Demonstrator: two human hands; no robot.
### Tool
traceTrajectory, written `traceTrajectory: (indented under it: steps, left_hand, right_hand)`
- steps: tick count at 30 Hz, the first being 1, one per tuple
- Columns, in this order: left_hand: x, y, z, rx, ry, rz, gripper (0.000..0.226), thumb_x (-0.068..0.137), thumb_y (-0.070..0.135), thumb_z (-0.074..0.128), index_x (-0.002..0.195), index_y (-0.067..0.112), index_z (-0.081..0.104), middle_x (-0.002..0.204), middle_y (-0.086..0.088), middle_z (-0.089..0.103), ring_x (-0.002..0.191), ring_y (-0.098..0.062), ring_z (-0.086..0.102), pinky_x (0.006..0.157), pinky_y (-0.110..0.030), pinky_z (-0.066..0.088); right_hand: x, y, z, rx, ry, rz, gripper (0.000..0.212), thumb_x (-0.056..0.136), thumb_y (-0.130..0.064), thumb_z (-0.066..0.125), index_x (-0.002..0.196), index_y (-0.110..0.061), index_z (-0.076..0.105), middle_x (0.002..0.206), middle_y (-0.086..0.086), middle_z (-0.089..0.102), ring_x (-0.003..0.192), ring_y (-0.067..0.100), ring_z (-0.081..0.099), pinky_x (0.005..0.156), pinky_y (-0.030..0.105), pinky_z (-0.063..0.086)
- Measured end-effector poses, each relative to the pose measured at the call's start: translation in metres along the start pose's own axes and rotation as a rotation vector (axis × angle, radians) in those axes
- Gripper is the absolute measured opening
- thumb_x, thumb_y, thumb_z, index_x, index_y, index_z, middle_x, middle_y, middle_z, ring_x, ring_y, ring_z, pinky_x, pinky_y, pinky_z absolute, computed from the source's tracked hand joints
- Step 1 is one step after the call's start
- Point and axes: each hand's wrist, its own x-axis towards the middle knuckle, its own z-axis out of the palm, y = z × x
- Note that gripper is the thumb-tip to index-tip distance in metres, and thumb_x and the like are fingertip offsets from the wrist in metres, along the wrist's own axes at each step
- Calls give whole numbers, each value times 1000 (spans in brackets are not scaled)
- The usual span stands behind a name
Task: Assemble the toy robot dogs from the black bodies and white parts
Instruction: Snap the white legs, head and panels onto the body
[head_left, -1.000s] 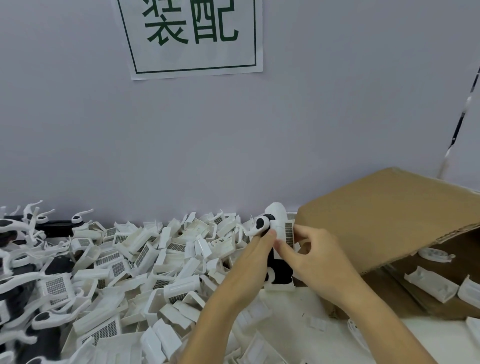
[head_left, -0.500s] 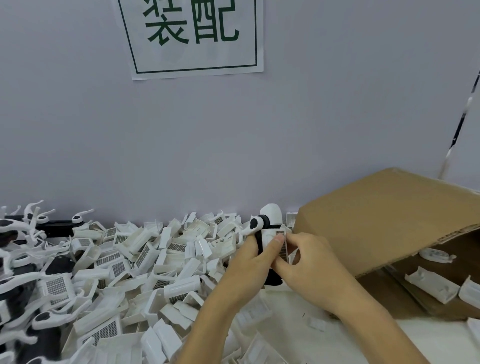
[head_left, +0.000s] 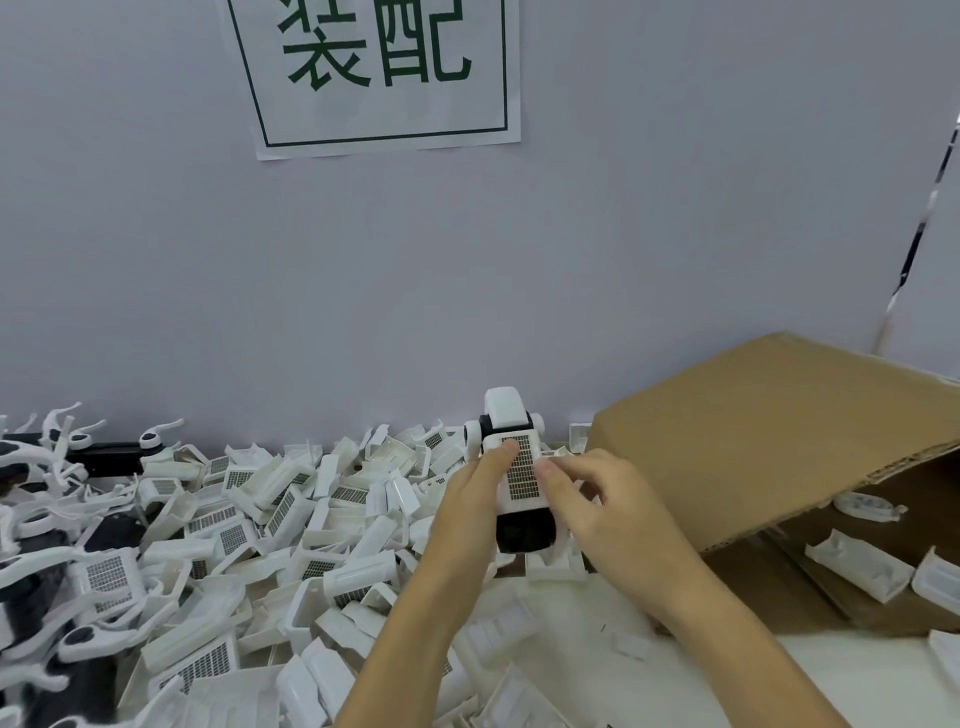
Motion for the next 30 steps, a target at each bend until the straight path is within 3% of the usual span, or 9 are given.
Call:
traceTrajectory:
  steps: [3,6,10,12,15,20,25,30]
  left_hand:
    - [-2,0,0,4,-39,28,35,74,58,60,92,36,80,95,-3,79,91,-19,76,84,-40,59]
    - [-4,-1,0,-4,-36,43,47,69,66,62,98,33,80,99,-5,79,93,-22,76,76,-38,60]
    - [-5,1,5,57,2,51,56,81,78,57,95,29,80,89,-8,78,78,-22,77,55,-29,57]
    - [-4,1,6,89,8,70,61,79,78,46,89,28,80,82,-7,78,71,-20,76,53,-28,56]
    - [-5,2,6,84,11,86,64,75,78,46,83,23,79,77,-8,77,66,-20,74,52,-28,56]
    - [-6,2,6,102,-16,66,67,79,77,43,79,20,78,74,-6,75,63,-17,72,50,-24,52]
    - [-5,2,5,100,-31,47,68,85,83,45,86,24,79,82,-7,77,69,-20,74,53,-27,55]
    - [-3,0,7,65,-86,22,49,84,71,53,98,33,80,99,-3,79,93,-21,76,80,-41,62]
  right_hand:
    - [0,-6,-3,184,-75,118,53,101,-46,46,85,-7,78,79,-11,75,73,-5,64,68,11,46]
    - [-1,-9,1,405,-119,206,45,103,-40,47,86,-19,82,91,-5,79,80,0,73,64,9,50]
    - [-2,-10,12,512,-47,266,37,101,-39,51,90,-20,81,95,1,80,90,13,76,67,20,57]
    - [-2,-10,17,577,4,279,34,101,-38,52,90,-24,81,95,2,80,90,14,76,67,22,58]
    - [-3,-9,24,701,60,313,29,98,-37,57,91,-25,82,94,5,79,87,18,77,62,26,59]
    - [-1,-5,24,771,112,327,36,75,-46,66,90,-18,82,95,10,79,88,23,77,68,37,62]
    - [-1,-3,25,801,124,347,28,85,-39,67,90,-16,82,96,12,78,87,24,77,68,41,62]
    - [1,-1,25,849,155,391,26,93,-36,66,95,-16,82,99,16,78,92,31,76,84,54,61]
